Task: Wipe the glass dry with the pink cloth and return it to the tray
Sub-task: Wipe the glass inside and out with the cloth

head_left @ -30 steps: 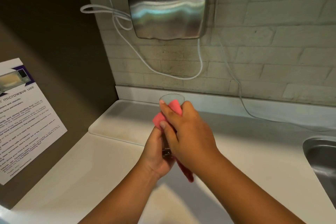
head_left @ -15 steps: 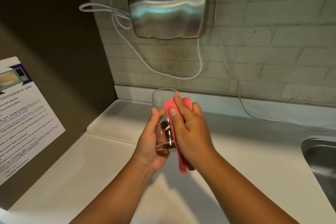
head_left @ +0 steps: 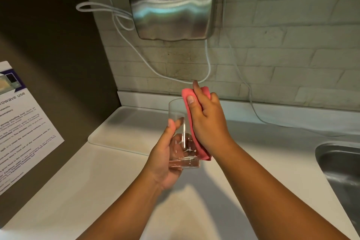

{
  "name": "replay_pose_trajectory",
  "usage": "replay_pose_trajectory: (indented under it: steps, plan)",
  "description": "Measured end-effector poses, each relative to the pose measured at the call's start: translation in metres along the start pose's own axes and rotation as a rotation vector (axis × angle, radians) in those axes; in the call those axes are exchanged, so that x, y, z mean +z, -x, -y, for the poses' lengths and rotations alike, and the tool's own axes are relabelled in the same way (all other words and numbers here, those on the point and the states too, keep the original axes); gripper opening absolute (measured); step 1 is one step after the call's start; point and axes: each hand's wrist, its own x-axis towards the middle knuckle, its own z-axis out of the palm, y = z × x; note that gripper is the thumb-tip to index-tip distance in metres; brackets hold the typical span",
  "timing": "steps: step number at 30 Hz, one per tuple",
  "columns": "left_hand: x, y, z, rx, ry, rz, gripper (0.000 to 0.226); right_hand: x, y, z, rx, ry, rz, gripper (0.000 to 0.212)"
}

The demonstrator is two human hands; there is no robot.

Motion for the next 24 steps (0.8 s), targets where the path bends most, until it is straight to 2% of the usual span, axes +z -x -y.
replay_pose_trajectory:
  steps: [5, 8, 13, 17, 20, 24]
  plan:
    - [-0.002, 0.000, -0.004, -0.004, 0.071, -0.011, 0.072, 0.005, 0.012, -0.006, 0.064, -0.105, 0.037, 0.053]
    - [-0.004, -0.004, -0.009, 0.023, 0.101, -0.048, 0.069, 0.006, 0.028, -0.005, 0.038, -0.073, 0.089, 0.052]
    - [-0.009, -0.009, -0.014, 0.000, 0.078, -0.086, 0.065, 0.014, 0.059, 0.011, -0.169, 0.245, 0.155, 0.061]
    - [-0.006, -0.005, -0.008, 0.015, -0.030, -0.080, 0.055, 0.011, 0.044, 0.017, -0.258, 0.351, 0.156, 0.058]
    - [0.001, 0.000, -0.008, 0.012, -0.027, -0.022, 0.056, 0.007, 0.027, 0.013, -0.217, 0.248, 0.094, 0.058]
    - [0.005, 0.008, -0.009, -0.019, -0.034, 0.015, 0.068, 0.000, 0.006, 0.003, -0.047, 0.024, 0.008, 0.054]
